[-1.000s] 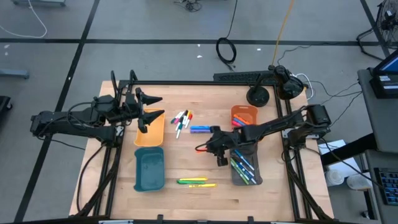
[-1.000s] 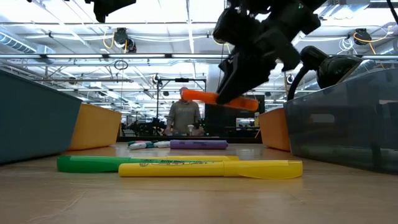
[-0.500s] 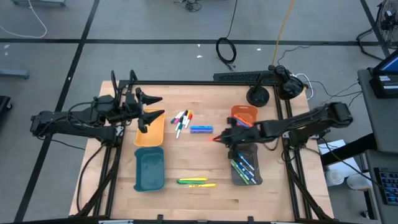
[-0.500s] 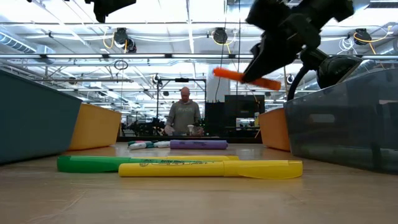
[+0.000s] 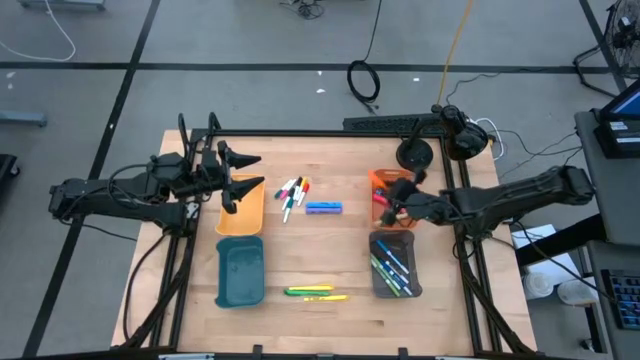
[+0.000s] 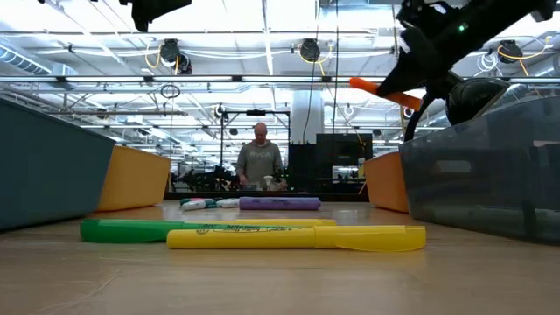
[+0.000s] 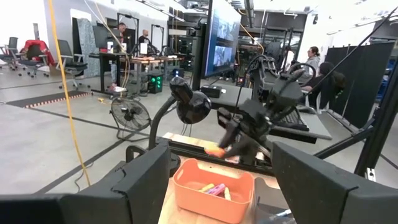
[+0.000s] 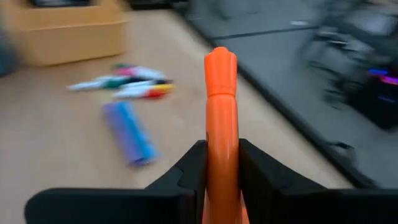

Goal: Pick & Place Markers
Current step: Put the orange highlighter into the orange bin

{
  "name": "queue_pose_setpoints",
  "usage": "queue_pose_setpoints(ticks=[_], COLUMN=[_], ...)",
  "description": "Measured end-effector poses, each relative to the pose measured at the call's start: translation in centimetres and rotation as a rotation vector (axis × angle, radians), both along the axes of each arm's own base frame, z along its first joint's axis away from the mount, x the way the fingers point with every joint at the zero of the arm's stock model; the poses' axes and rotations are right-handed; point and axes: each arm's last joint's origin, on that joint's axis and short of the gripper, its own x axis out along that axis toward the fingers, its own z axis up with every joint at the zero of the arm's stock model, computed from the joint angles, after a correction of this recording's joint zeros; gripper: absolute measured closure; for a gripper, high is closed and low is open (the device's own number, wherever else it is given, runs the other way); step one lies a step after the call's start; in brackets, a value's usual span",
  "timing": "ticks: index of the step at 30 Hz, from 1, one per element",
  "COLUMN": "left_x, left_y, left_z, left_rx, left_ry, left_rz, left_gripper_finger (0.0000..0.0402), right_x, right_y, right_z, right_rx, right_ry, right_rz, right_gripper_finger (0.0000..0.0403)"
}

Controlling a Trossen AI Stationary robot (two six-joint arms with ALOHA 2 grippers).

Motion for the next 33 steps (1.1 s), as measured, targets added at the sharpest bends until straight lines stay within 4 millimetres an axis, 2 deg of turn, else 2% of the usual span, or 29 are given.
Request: queue_pose_setpoints(ticks=[5, 12, 18, 33], left_x=[0.0, 0.0, 0.0, 0.0], left_y=[0.0, 0.0, 0.0, 0.0], left_z=[0.0, 0.0, 0.0, 0.0], left_rx=[0.0, 0.0, 0.0, 0.0], left_ry=[0.0, 0.0, 0.0, 0.0], left_rz=[0.0, 0.0, 0.0, 0.0], left_gripper_finger=[0.0119, 0.0119, 0.0119, 0.0119], right_x=[-1.3, -2.0, -2.5, -2.6], right_y=[-0.5, -1.8, -2.7, -4.0], right_z=[-0.3, -1.4, -2.5, -4.2], right_rx=[0.015, 0.218, 0.298, 0.395], right_ry=[0.013, 0.09, 0.188, 0.204], right_rz=[-0.14, -0.164, -0.226, -0.211], right_gripper_finger=[0.0341, 0.0339, 0.0338, 0.0335])
